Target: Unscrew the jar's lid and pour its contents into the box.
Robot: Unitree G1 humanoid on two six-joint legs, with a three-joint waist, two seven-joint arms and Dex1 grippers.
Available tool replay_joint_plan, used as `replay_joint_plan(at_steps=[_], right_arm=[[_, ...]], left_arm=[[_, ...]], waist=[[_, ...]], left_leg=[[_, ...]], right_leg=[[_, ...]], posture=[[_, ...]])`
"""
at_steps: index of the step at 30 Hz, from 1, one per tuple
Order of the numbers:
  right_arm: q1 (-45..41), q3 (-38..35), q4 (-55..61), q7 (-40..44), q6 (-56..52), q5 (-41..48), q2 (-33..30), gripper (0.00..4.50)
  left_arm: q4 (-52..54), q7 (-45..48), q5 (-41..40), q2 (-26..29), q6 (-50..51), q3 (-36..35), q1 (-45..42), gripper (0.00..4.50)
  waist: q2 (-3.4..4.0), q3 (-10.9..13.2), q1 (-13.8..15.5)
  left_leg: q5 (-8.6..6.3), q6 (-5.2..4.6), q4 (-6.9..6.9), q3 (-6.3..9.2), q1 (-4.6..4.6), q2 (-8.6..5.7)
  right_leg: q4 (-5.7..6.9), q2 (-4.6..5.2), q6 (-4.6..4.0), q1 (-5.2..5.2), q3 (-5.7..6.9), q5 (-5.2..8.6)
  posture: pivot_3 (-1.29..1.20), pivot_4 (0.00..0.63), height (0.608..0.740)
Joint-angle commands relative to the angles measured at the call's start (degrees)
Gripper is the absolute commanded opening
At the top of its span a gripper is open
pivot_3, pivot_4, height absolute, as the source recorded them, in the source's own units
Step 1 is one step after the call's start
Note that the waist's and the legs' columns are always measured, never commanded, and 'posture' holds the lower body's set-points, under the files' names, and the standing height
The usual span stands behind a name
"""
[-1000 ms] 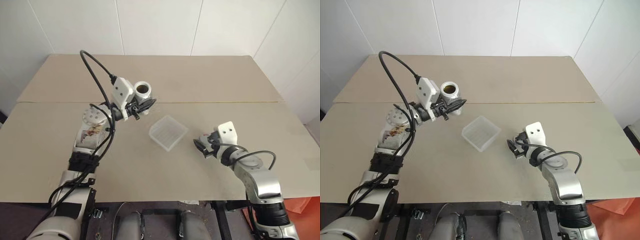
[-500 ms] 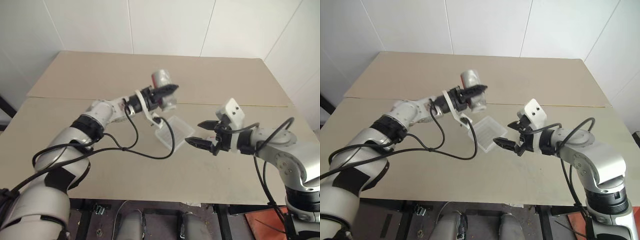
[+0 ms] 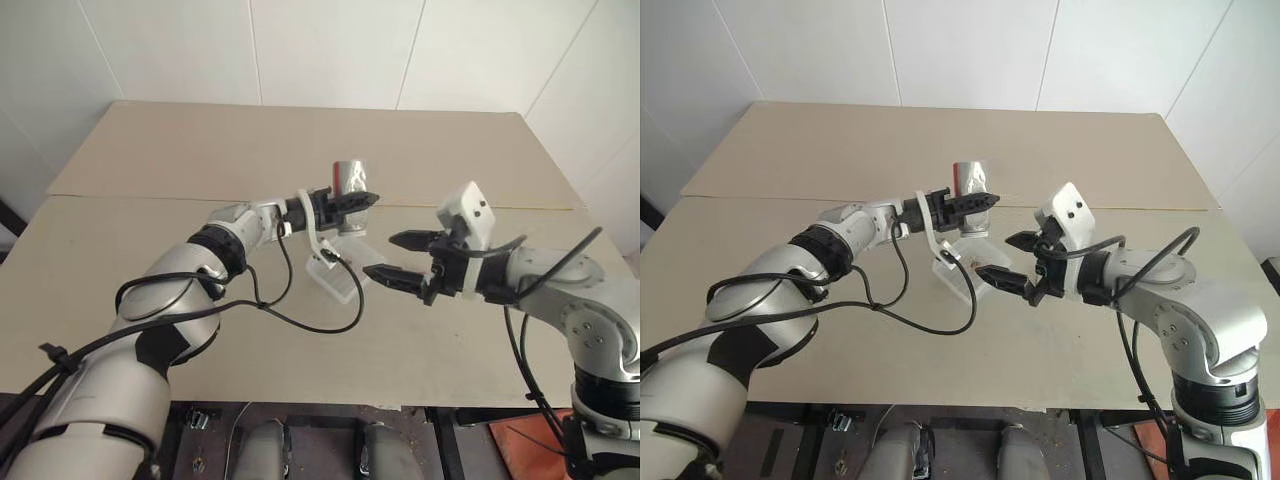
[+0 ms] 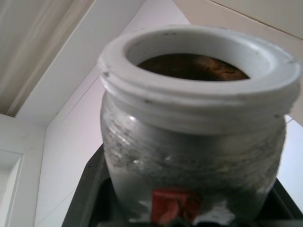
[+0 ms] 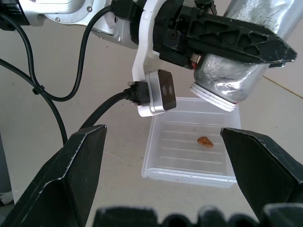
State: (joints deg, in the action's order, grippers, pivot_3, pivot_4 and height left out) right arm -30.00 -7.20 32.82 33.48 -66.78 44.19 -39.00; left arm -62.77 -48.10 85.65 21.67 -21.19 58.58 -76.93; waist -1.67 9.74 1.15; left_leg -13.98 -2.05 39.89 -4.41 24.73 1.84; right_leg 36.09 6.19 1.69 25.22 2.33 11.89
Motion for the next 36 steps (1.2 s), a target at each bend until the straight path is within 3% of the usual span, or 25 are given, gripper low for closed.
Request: replay_joint_plan(at_steps=[1, 4, 6, 9, 10, 12, 15, 20, 25, 33, 36], right_arm=[[-0.16, -1.58, 1.81, -0.89, 0.93, 1.07, -0.28, 4.48], [0.41, -0.96, 2.2, -1.08, 3.19, -0.18, -0.22, 4.48], [0.9, -1.03, 2.37, -1.17, 4.04, -0.36, -0.32, 4.48], [1.63, -0.79, 2.23, -1.29, 5.95, -0.89, -0.19, 4.48], [1.76, -0.52, 2.14, -1.31, 6.48, -1.1, -0.09, 4.48], [1.76, -0.03, 1.89, -1.38, 7.14, -1.31, 0.07, 4.48], [1.17, 0.51, 1.2, -1.49, 7.67, -1.45, 0.19, 4.48], [0.33, 0.91, 0.22, -1.34, 8.08, -1.43, 0.19, 4.48], [-0.26, 1.35, -0.45, -1.29, 8.38, -1.25, 0.39, 4.48], [-0.61, 1.17, -0.14, -1.27, 8.26, -0.93, 0.2, 4.5], [-0.25, 1.07, -0.3, -0.75, 8.65, -1.09, -0.13, 4.5]], left_arm=[[-0.17, -0.18, -3.3, -0.12, -2.1, -1.32, -2.41, 1.93], [-1.11, 5.77, -14.04, 2.08, -9.21, -8.77, -0.72, 1.93], [-1.54, 15.02, -25.27, 3.25, -14.97, -16.23, 1.66, 1.93], [2.3, 42.54, -54.2, 2.51, -15.8, -33.86, 10.13, 1.93], [8.08, 52.63, -66.16, 1.06, -9.09, -40.44, 14.39, 1.93], [18.05, 65.08, -80.4, -0.27, 2.6, -47.95, 20.49, 1.93], [33.38, 73.14, -93.53, -0.53, 20.67, -55.33, 29.36, 1.93], [44.09, 72.9, -97.3, -0.93, 30.5, -59.33, 39.3, 1.93], [46.56, 72.06, -96.09, -3.03, 30.48, -59.35, 45.38, 1.93], [47.89, 72.21, -96.58, -2.93, 31.23, -61.64, 48.53, 4.48], [57.1, 75.37, -98.54, 0.74, 35.32, -62.55, 53.74, 4.48]], waist=[[0.0, 0.0, -0.03], [-0.01, 0.0, -0.19], [0.0, 0.0, -0.36], [0.06, -0.03, -0.85], [0.05, -0.03, -0.98], [0.06, -0.04, -1.26], [0.06, -0.03, -1.76], [0.06, -0.04, -1.58], [0.06, -0.03, -1.16], [0.06, -0.05, -0.64], [0.06, -0.05, -1.04]], left_leg=[[0.0, 0.0, 0.0, 0.0, 0.0, 0.0], [0.0, 0.0, 0.01, 0.0, 0.01, 0.01], [0.0, 0.0, 0.01, 0.01, 0.01, 0.02], [0.0, -0.01, 0.01, -0.08, -0.09, 0.05], [0.0, 0.0, 0.01, -0.13, -0.15, 0.06], [0.02, 0.02, 0.06, -0.16, -0.19, 0.09], [0.04, 0.06, 0.22, -0.08, -0.12, 0.09], [-0.01, -0.03, 0.27, 0.43, -0.32, 0.01], [-0.06, -0.12, 0.25, 0.5, -0.85, 0.0], [-0.06, -0.11, 0.2, 0.53, -0.92, 0.0], [-0.06, -0.11, 0.14, 0.52, -0.91, 0.02]], right_leg=[[0.0, 0.0, 0.0, 0.0, 0.0, 0.0], [0.0, 0.02, 0.0, 0.01, 0.0, 0.0], [0.0, 0.03, 0.0, 0.0, 0.0, 0.0], [0.03, 0.08, -0.01, -0.01, -0.02, -0.01], [0.05, 0.1, -0.02, -0.04, -0.06, -0.01], [0.08, 0.1, -0.02, -0.06, -0.06, -0.01], [0.13, 0.06, -0.01, -0.07, -0.06, -0.01], [0.11, 0.04, 0.04, -0.35, -0.05, -0.05], [-0.02, 0.04, 0.05, -0.96, -0.02, -0.05], [-0.01, 0.03, 0.04, -0.98, -0.04, -0.05], [-0.02, 0.03, 0.03, -0.95, -0.07, -0.05]], posture=[[0.0, 0.15, 0.74], [0.0, 0.15, 0.74], [0.0, 0.15, 0.74], [0.0, 0.15, 0.74], [0.0, 0.15, 0.74], [0.0, 0.15, 0.74], [0.0, 0.15, 0.74], [0.0, 0.15, 0.74], [0.0, 0.15, 0.74], [0.0, 0.15, 0.74], [0.0, 0.15, 0.74]])
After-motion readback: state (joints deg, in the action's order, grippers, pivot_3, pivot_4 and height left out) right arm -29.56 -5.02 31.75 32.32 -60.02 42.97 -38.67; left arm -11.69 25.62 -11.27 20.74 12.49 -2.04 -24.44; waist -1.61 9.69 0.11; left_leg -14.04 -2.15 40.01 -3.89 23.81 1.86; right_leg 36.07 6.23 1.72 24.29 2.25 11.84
